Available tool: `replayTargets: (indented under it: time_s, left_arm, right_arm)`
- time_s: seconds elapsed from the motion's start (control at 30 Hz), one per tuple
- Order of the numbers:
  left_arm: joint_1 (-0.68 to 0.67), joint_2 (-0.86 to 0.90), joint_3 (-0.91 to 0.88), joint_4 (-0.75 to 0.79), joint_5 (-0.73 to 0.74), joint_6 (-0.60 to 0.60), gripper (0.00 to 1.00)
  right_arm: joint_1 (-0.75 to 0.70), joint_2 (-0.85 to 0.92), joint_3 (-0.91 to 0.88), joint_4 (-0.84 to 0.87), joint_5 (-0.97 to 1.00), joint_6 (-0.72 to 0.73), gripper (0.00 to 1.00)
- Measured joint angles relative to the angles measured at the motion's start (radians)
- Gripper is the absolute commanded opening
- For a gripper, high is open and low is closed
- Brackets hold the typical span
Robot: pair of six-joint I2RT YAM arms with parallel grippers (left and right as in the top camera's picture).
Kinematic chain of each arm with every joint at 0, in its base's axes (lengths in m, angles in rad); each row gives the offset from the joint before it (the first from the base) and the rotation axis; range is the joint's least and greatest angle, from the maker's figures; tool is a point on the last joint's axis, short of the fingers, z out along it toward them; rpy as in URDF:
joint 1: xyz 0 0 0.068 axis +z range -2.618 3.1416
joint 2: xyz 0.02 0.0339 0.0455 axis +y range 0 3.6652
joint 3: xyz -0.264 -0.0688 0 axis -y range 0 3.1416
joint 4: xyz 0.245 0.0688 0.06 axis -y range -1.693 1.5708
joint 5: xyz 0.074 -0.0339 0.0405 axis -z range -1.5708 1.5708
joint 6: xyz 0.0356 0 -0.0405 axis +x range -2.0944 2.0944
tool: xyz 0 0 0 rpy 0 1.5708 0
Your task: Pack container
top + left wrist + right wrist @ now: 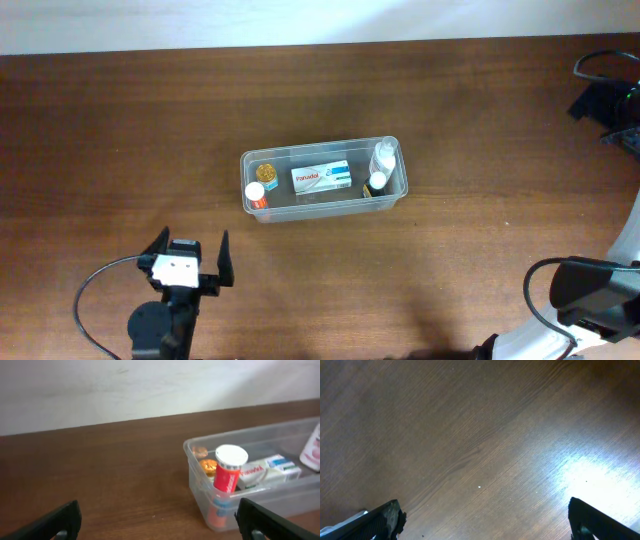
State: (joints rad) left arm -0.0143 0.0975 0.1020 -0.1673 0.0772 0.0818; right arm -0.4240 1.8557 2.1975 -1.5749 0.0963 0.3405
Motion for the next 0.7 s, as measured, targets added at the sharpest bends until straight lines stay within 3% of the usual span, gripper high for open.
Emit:
replayTargets:
  time_s: [0.17, 0.7]
  left_arm:
    - [0.0, -0.05, -0.06, 0.091, 0.013, 0.063, 0.99]
    - [0.001, -0.081, -0.084, 0.086, -0.051, 0.098, 0.99]
  right_arm:
    - [0.0, 0.0, 0.0, 0.0, 0.0, 0.0, 0.98]
    - [0.0, 0.0, 0.0, 0.0, 0.0, 0.0, 0.98]
